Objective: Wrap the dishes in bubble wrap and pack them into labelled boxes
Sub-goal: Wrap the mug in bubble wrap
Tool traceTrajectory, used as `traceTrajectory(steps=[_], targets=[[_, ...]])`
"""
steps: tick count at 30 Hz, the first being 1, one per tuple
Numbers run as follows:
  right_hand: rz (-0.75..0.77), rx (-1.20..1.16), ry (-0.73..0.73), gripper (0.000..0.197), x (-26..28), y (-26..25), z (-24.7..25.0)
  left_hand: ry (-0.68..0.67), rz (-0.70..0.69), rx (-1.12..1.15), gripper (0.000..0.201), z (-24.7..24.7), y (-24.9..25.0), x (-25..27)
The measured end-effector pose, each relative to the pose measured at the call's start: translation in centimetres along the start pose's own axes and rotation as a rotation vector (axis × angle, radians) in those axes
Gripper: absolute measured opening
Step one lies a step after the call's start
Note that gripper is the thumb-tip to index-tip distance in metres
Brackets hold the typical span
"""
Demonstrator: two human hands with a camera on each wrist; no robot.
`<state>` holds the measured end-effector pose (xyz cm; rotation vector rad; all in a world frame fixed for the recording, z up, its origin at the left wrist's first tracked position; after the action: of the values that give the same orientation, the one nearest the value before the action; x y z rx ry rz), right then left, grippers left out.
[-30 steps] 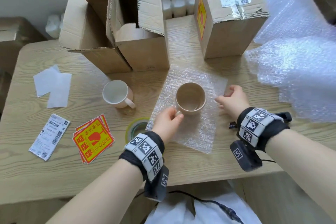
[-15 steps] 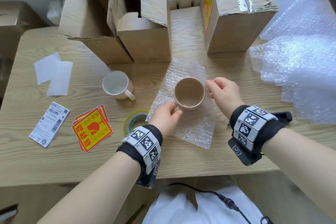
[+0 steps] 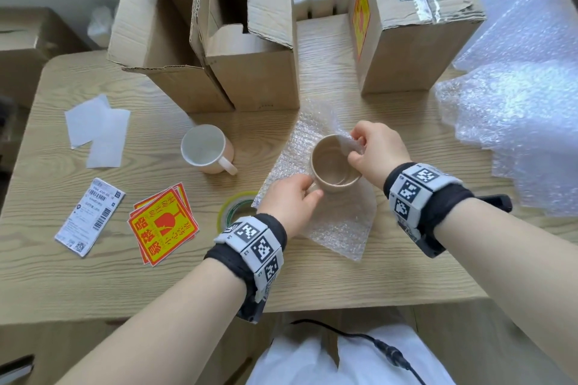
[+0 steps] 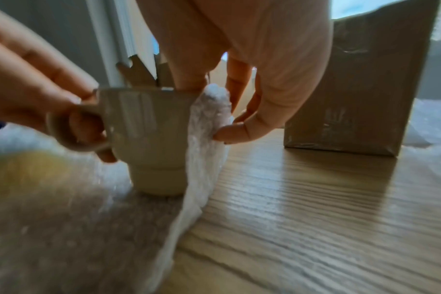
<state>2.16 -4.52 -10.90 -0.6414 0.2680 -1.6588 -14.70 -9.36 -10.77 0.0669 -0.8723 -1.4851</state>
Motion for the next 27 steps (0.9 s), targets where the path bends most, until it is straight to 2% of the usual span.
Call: traceTrajectory(steps=[3, 5, 7, 10, 16, 19, 23, 25, 27], targets=[[-0.002, 0.036, 0.012, 0.021, 0.2, -0.2, 0.0, 0.109, 0.083, -0.223, 0.057, 0.6, -0.9, 0.6], [-0.037, 0.013, 0.018, 0.02, 0.4, -0.2, 0.0, 0.127, 0.191, -0.225, 0.072, 1.2, -1.6, 1.0], [-0.061, -0.004, 0.015, 0.019, 0.6, -0.1, 0.0, 0.125, 0.245, -0.229, 0.067, 1.5, -2.4, 1.0], [-0.089, -0.021, 0.006, 0.015, 0.9, -0.1, -0.2, 0.185, 0.227, -0.188, 0.048, 2.0, -3.0, 0.8], [-0.122, -0.034, -0.008, 0.015, 1.5, -0.1, -0.2, 0.331, 0.081, 0.42, 0.031, 2.6, -2.0, 0.4], [-0.137, -0.048, -0.013, 0.015, 1.7, -0.1, -0.1, 0.287, 0.087, 0.636, 0.022, 1.7, -1.2, 0.1], [-0.15, -0.052, -0.022, 0.017, 1.9, -0.1, -0.2, 0.212, 0.116, 0.796, 0.017, 1.1, -0.7, 0.2], [-0.14, -0.05, -0.024, 0.021, 1.8, -0.2, -0.2, 0.189, 0.118, 0.785, 0.022, 1.0, -1.1, 0.2], [-0.132, -0.044, -0.016, 0.022, 1.7, -0.4, -0.3, 0.187, 0.049, 0.55, 0.017, 0.8, -1.5, 0.3]])
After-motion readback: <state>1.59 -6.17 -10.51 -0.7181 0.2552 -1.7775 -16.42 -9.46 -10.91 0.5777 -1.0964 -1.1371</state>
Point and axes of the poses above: each hand's wrist, its own x-axis away from the middle knuckle, its own z-axis out of the back of the hand, y = z × x, the point moved 1 cm from there along -x, towards the middle knuckle, and after that the axes turned 2 degrees about x, right-handed, at the moved point
